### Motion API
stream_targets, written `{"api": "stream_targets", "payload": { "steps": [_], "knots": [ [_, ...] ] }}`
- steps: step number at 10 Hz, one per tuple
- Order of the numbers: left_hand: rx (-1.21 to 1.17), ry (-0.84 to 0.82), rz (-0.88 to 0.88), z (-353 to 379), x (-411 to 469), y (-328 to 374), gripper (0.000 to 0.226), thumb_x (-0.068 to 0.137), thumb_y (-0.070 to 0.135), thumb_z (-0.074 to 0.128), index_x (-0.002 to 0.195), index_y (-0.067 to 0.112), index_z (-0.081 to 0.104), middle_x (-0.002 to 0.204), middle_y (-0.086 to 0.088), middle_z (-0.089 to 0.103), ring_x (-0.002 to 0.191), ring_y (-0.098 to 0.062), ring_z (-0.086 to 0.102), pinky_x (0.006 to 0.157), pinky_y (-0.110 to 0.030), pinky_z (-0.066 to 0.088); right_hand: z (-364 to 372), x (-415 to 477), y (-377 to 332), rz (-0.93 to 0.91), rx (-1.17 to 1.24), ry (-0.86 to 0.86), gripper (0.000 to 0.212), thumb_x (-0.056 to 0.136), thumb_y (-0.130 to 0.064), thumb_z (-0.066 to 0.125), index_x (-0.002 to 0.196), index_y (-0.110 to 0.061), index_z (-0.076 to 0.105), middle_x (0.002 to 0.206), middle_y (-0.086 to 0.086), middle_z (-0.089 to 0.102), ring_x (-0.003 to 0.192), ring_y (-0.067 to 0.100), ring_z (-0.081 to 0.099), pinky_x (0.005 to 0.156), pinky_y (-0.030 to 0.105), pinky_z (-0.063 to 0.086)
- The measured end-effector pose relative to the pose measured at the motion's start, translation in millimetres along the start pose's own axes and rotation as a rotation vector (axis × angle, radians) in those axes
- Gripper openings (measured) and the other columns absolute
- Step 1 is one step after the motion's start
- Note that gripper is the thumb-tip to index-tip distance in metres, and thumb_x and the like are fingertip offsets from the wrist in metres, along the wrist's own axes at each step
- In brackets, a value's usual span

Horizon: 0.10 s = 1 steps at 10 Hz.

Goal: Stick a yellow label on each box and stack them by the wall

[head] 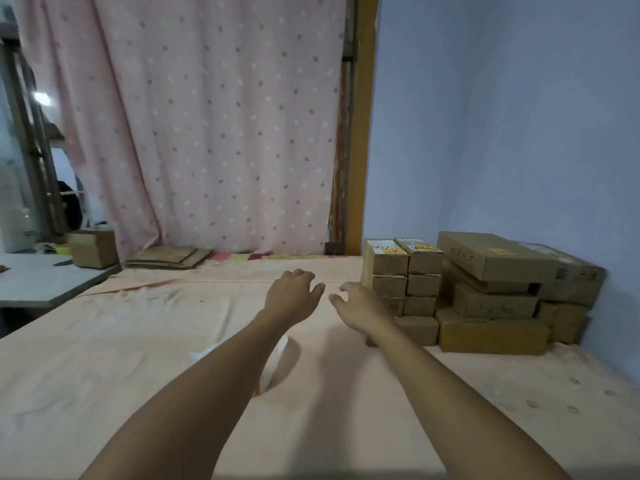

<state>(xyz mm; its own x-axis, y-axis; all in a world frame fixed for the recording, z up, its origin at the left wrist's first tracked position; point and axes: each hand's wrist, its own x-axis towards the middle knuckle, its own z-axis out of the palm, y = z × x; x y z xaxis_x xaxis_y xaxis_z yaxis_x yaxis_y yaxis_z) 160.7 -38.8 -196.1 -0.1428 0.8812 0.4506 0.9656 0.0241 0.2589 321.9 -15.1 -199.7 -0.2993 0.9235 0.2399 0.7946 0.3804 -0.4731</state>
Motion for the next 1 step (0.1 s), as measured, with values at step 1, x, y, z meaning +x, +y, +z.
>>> {"api": "stream_targets", "payload": {
  "steps": [1],
  "knots": [
    [0.072,-0.014,-0.009,-28.9,-0.5,-13.8,0.056,0.101,0.054,0.036,0.14,0.018,0.055,0.146,-0.003,0.053,0.134,-0.026,0.045,0.105,-0.043,0.042,-12.1,8.0,-26.5,-0.042,-0.084,-0.02,0.063,0.101,-0.057,0.039,0.152,-0.02,0.043,0.156,0.004,0.045,0.14,0.029,0.043,0.11,0.046,0.041]
  ]
}}
